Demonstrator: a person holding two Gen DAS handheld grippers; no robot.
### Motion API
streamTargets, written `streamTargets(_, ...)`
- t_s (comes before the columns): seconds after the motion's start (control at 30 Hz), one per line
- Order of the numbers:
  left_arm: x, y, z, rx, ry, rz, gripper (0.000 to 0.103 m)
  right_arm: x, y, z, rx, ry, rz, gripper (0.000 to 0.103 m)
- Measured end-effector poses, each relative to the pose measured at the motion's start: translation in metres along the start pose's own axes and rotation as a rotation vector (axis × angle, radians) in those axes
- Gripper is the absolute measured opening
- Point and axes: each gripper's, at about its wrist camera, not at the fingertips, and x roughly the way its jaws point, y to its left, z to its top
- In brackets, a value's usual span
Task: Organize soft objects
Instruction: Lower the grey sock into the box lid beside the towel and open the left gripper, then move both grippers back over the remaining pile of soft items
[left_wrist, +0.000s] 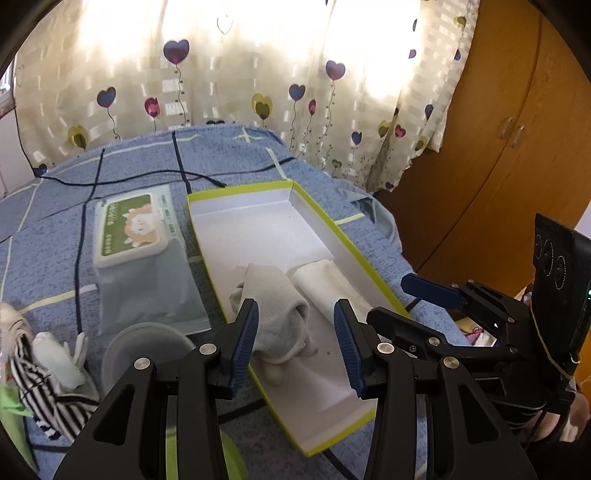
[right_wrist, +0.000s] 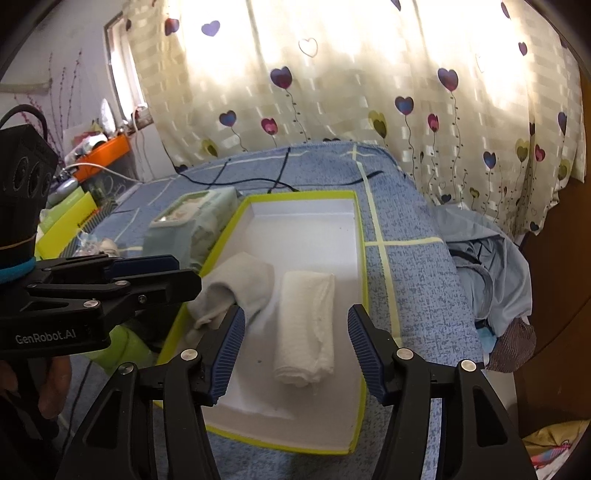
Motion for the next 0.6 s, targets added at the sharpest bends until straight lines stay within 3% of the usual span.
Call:
streamTargets(0.2,-0.025,0.001,-0.008,0.001,-0.033,0.001,0.044,-0.017,0.018,0.001,-0.035,-0.040,0.015,0.058)
streamTargets(0.5,-0.053,0.024,-0.023,-0.049,-0.058,0.065,0.044,-0.022,0.051,0.000,-0.070,-0.034,0.076,0.060)
streamTargets(0.6,-0.070,0.035,-0.031,-0.066,-0.103,0.098,0.044,-0.024,0.061,0.001,-0.089,-0.035,0.086,0.060)
